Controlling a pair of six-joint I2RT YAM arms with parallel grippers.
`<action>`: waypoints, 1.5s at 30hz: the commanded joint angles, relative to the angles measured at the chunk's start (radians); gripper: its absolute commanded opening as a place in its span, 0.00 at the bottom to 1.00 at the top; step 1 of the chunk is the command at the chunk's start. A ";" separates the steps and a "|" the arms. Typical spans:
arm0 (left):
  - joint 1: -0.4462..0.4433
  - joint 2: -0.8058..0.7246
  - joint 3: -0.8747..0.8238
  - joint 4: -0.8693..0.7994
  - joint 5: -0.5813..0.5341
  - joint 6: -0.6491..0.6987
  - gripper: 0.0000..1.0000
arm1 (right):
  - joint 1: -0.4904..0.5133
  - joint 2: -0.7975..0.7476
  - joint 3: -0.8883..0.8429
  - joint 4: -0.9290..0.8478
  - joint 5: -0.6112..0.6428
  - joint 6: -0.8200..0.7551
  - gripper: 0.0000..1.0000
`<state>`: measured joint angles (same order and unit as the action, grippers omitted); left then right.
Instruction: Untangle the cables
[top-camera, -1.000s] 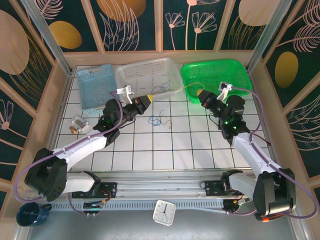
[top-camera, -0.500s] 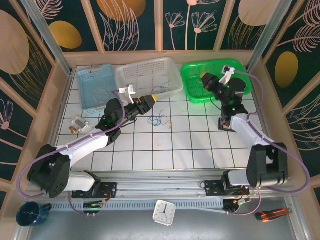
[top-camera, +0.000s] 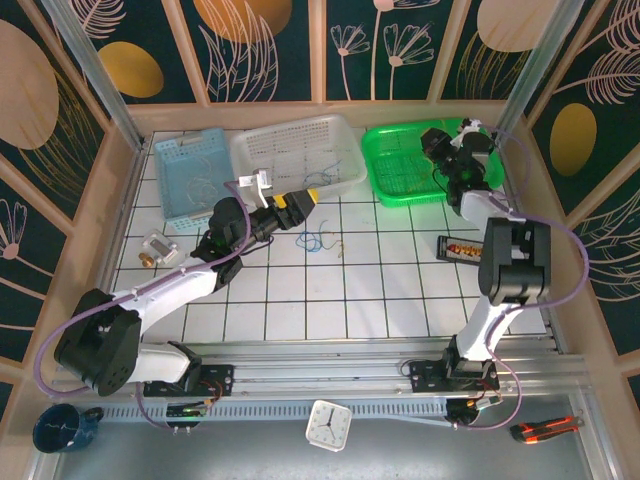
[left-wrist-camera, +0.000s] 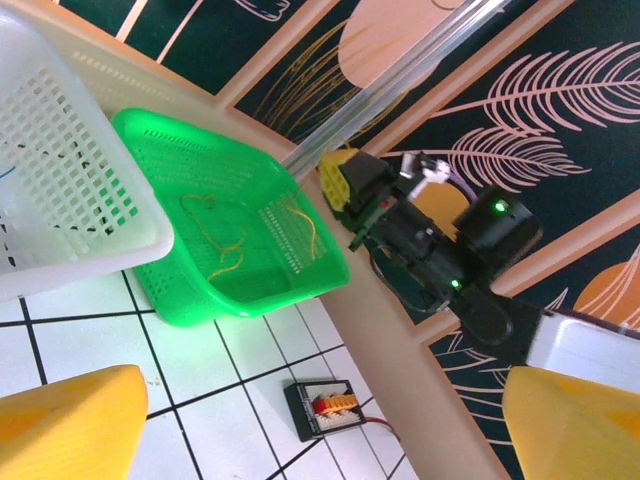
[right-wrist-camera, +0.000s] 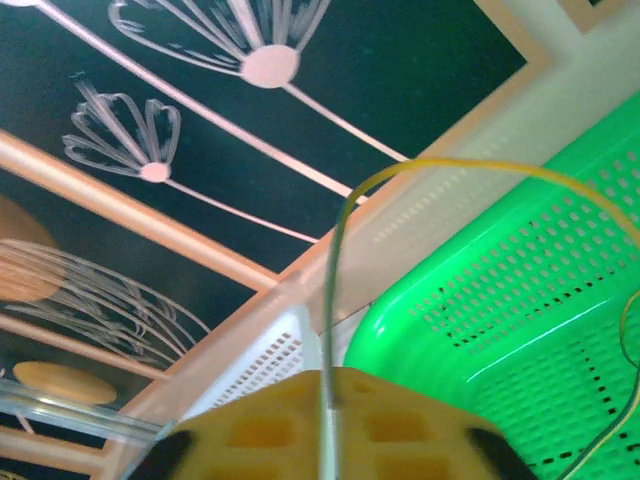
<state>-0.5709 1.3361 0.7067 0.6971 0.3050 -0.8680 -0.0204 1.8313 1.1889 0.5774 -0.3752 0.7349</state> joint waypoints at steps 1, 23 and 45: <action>-0.005 -0.002 0.010 0.001 -0.006 0.009 0.95 | -0.011 0.057 0.091 -0.055 -0.051 -0.038 0.45; -0.006 -0.004 -0.057 -0.067 -0.050 0.022 0.99 | 0.199 -0.339 -0.305 -0.159 0.011 -0.151 0.58; 0.003 -0.023 -0.135 -0.145 -0.144 0.014 0.99 | 0.704 -0.214 -0.476 -0.344 0.375 -0.242 0.56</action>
<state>-0.5705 1.3350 0.5804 0.5549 0.1734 -0.8604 0.6662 1.5814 0.6849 0.2626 -0.0654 0.5171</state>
